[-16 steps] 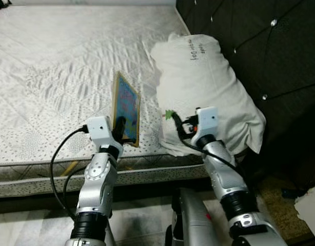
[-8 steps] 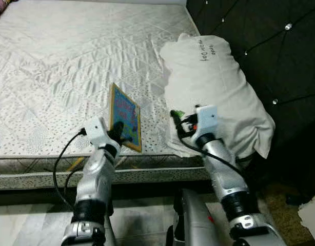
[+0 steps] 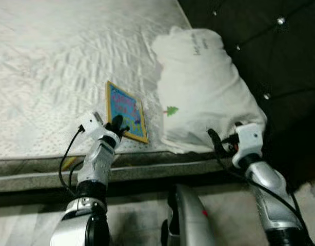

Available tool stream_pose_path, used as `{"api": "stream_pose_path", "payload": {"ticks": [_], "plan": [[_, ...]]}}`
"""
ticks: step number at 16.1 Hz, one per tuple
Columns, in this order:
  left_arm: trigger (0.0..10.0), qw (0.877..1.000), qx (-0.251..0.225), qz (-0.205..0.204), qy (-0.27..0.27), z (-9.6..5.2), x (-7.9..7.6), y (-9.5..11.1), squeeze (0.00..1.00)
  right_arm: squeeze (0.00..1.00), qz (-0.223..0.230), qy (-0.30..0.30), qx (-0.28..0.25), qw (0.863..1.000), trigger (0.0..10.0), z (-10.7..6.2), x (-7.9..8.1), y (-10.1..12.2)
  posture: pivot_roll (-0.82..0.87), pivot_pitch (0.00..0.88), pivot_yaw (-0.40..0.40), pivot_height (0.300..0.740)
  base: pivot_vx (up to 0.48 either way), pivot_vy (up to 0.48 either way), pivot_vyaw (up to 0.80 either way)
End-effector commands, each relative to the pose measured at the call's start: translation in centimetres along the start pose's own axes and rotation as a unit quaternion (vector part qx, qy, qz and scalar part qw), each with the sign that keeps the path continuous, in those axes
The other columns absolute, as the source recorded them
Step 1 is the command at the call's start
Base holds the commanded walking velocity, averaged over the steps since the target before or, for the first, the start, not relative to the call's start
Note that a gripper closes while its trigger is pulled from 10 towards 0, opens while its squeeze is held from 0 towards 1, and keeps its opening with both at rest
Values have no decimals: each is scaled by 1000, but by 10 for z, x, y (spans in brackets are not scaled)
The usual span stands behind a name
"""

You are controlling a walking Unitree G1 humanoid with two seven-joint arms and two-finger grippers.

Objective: Clean up the room

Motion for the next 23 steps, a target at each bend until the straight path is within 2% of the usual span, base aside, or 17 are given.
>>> {"api": "stream_pose_path", "payload": {"ticks": [1,3,4,5,6,7,10,13,15,18,23], "plan": [[10000,1000,-1,-21,-23,5,-10,2,0,0,-14,-12,-7,1000,10000,-9,-14,13,-278,169,-123,577,0,0,0],[10000,999,3,-29,-23,9,-11,2,0,0,-27,-22,2,999,10000,-18,-24,14,-304,174,-143,577,0,0,0],[10000,998,21,-45,-26,12,-11,-4,0,0,-45,-35,-2,998,10000,-26,-32,21,-314,174,-155,577,0,0,0],[10000,998,30,-47,-25,12,-11,-7,0,0,-46,-34,-3,998,10000,-27,-33,23,-319,175,-158,577,0,0,0],[10000,999,32,-41,-9,11,-3,-8,0,0,-62,-20,-3,998,10000,-28,-29,25,-328,173,-164,577,0,0,0],[10000,998,26,-50,0,11,5,-5,0,0,-80,-29,-4,996,10000,-30,-33,28,-325,172,-172,577,0,0,0],[10000,998,41,-40,22,6,24,-9,0,0,-83,-31,10,996,10000,-31,-37,26,-328,169,-178,577,0,0,0],[10000,998,45,-28,35,2,36,-10,0,0,-83,-27,17,996,10000,-31,-35,23,-324,162,-178,577,0,0,0],[0,998,37,-21,44,1,43,-6,0,0,-84,-25,19,996,10000,-31,-34,22,-324,159,-176,577,0,0,0],[0,998,18,-19,62,-1,54,7,0,0,-84,-24,22,996,10000,-31,-34,20,-323,154,-173,577,0,0,0],[0,998,18,-19,62,-1,54,7,0,0,-84,-24,22,996,10000,-31,-34,20,-323,154,-173,577,0,0,0]]}}
Point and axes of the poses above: a point about 5 cm out from each wrist's last joint towards the gripper, its own z axis pointing out of the wrist towards the gripper, its own y axis along the axis of the wrist's last joint, x = y × z, the point moved 5 cm from there along z, pointing out of the wrist towards the gripper, and after that the axes turned 6 degrees about z, right-handed, at the moved point
